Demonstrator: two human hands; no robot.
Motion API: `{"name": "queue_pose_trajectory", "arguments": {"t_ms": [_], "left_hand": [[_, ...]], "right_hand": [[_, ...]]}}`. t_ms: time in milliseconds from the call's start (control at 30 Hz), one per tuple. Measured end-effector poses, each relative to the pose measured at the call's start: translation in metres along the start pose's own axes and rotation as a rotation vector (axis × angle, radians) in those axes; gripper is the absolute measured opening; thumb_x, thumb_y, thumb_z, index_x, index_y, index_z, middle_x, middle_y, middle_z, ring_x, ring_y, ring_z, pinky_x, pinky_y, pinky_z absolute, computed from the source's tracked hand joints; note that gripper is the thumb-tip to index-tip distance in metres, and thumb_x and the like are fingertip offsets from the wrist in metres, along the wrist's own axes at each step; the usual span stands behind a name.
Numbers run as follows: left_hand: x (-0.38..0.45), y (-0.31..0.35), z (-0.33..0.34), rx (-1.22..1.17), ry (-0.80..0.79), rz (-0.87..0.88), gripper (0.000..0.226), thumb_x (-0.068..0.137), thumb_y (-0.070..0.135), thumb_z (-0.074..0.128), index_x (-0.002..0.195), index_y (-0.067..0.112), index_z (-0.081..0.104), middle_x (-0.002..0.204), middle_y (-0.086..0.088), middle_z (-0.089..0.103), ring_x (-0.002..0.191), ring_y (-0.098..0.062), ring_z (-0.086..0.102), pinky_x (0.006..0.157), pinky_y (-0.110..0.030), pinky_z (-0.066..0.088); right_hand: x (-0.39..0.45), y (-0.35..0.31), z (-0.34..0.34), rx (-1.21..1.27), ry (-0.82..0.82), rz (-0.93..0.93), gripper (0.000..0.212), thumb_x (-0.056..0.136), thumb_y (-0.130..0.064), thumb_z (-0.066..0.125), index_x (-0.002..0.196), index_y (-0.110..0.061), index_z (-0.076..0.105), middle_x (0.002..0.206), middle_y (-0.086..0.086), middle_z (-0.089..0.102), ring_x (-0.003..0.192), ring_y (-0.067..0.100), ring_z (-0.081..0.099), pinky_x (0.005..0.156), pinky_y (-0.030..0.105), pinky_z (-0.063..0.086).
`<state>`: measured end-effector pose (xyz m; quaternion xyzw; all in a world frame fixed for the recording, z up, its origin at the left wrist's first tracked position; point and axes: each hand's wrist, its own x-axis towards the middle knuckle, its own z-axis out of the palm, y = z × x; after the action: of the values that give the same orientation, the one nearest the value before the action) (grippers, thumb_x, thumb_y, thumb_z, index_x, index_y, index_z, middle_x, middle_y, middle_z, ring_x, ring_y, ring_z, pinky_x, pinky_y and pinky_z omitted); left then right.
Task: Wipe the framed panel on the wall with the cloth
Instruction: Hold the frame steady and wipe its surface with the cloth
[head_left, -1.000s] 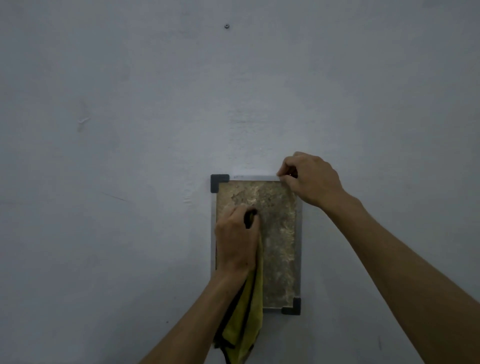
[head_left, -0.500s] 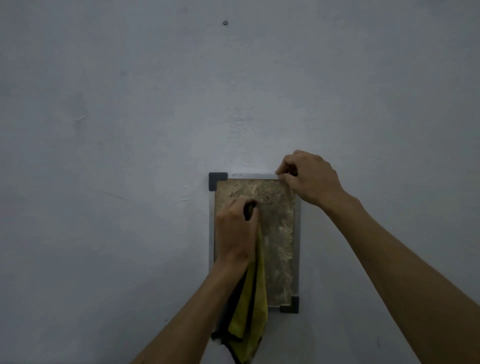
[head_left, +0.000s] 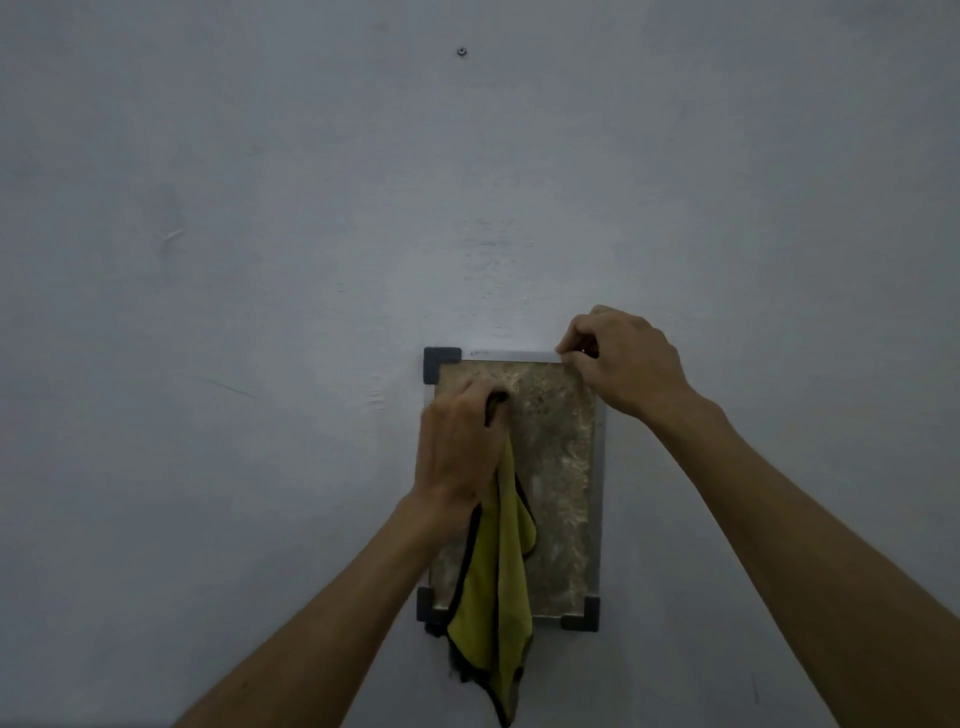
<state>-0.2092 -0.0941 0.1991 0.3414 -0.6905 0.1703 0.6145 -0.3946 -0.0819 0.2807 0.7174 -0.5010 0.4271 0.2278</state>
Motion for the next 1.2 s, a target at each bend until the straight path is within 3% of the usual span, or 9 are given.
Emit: {"name": "queue_pose_trajectory", "arguments": {"t_ms": [100, 267, 367, 567, 767, 833, 967, 1133, 1200], "left_hand": [[0.014, -0.001, -0.003, 0.001, 0.048, -0.014, 0.01, 0.091, 0.007, 0.07, 0.099, 0.009, 0.076, 0.096, -0.007, 0.074, 0.084, -0.018, 0.066, 0.08, -0.032, 0.056], [-0.001, 0.005, -0.008, 0.049, -0.131, 0.123, 0.012, 0.094, 0.006, 0.066, 0.102, 0.007, 0.075, 0.1, -0.008, 0.072, 0.09, -0.019, 0.064, 0.084, -0.03, 0.053], [0.012, 0.003, -0.017, 0.098, -0.23, 0.218, 0.014, 0.096, 0.004, 0.061, 0.099, 0.005, 0.074, 0.098, -0.011, 0.072, 0.087, -0.022, 0.065, 0.079, -0.039, 0.056], [0.027, -0.008, -0.024, 0.072, -0.027, 0.094, 0.009, 0.091, 0.005, 0.069, 0.096, 0.008, 0.076, 0.091, -0.006, 0.072, 0.081, -0.019, 0.066, 0.075, -0.031, 0.054], [-0.013, -0.023, -0.03, 0.16, -0.431, 0.448, 0.012, 0.091, 0.004, 0.07, 0.101, 0.01, 0.074, 0.098, -0.009, 0.072, 0.084, -0.022, 0.069, 0.072, -0.037, 0.062], [-0.001, -0.026, -0.033, 0.164, -0.347, 0.44, 0.013, 0.09, 0.004, 0.07, 0.101, 0.009, 0.074, 0.098, -0.009, 0.072, 0.084, -0.022, 0.068, 0.072, -0.036, 0.061], [0.014, -0.027, -0.035, 0.071, -0.072, 0.186, 0.014, 0.089, 0.003, 0.072, 0.101, 0.008, 0.077, 0.096, -0.007, 0.074, 0.086, -0.021, 0.068, 0.078, -0.038, 0.059], [0.007, -0.026, -0.044, 0.136, -0.436, 0.481, 0.01, 0.092, 0.004, 0.069, 0.098, 0.005, 0.076, 0.099, -0.01, 0.073, 0.087, -0.024, 0.07, 0.076, -0.04, 0.061], [0.021, -0.025, -0.047, 0.171, -0.394, 0.519, 0.011, 0.091, 0.002, 0.07, 0.098, 0.005, 0.077, 0.096, -0.01, 0.074, 0.084, -0.024, 0.07, 0.074, -0.039, 0.061]], "right_hand": [[0.0, 0.0, 0.0, 0.0, 0.003, -0.003, 0.007, 0.092, -0.024, 0.064, 0.091, -0.025, 0.071, 0.095, -0.009, 0.061, 0.089, 0.015, 0.061, 0.076, 0.037, 0.054], [-0.001, 0.0, 0.0, 0.002, 0.004, 0.003, 0.007, 0.092, -0.025, 0.064, 0.091, -0.026, 0.071, 0.096, -0.009, 0.061, 0.09, 0.014, 0.06, 0.077, 0.038, 0.055], [-0.001, -0.001, -0.001, 0.001, 0.006, 0.009, 0.008, 0.093, -0.024, 0.064, 0.092, -0.026, 0.071, 0.097, -0.008, 0.062, 0.09, 0.014, 0.06, 0.076, 0.036, 0.054], [-0.003, -0.002, -0.002, 0.013, 0.005, 0.014, 0.008, 0.093, -0.024, 0.064, 0.092, -0.026, 0.071, 0.097, -0.008, 0.061, 0.09, 0.014, 0.059, 0.076, 0.037, 0.054], [-0.003, -0.003, -0.003, 0.015, -0.002, 0.014, 0.008, 0.093, -0.023, 0.063, 0.093, -0.025, 0.071, 0.097, -0.007, 0.061, 0.092, 0.015, 0.059, 0.078, 0.039, 0.054], [-0.003, -0.003, -0.003, 0.018, -0.002, 0.011, 0.008, 0.093, -0.023, 0.063, 0.092, -0.025, 0.071, 0.097, -0.007, 0.061, 0.092, 0.015, 0.059, 0.078, 0.04, 0.054], [-0.002, -0.002, -0.002, 0.012, 0.008, 0.007, 0.008, 0.093, -0.024, 0.064, 0.092, -0.025, 0.071, 0.096, -0.007, 0.061, 0.091, 0.015, 0.059, 0.077, 0.038, 0.053], [-0.002, 0.0, -0.001, 0.01, 0.008, 0.01, 0.007, 0.093, -0.025, 0.064, 0.091, -0.026, 0.071, 0.095, -0.009, 0.06, 0.09, 0.015, 0.06, 0.078, 0.038, 0.054], [-0.002, -0.001, -0.001, 0.013, 0.009, 0.012, 0.007, 0.092, -0.025, 0.065, 0.091, -0.026, 0.071, 0.095, -0.008, 0.06, 0.09, 0.016, 0.06, 0.078, 0.038, 0.054]]}}
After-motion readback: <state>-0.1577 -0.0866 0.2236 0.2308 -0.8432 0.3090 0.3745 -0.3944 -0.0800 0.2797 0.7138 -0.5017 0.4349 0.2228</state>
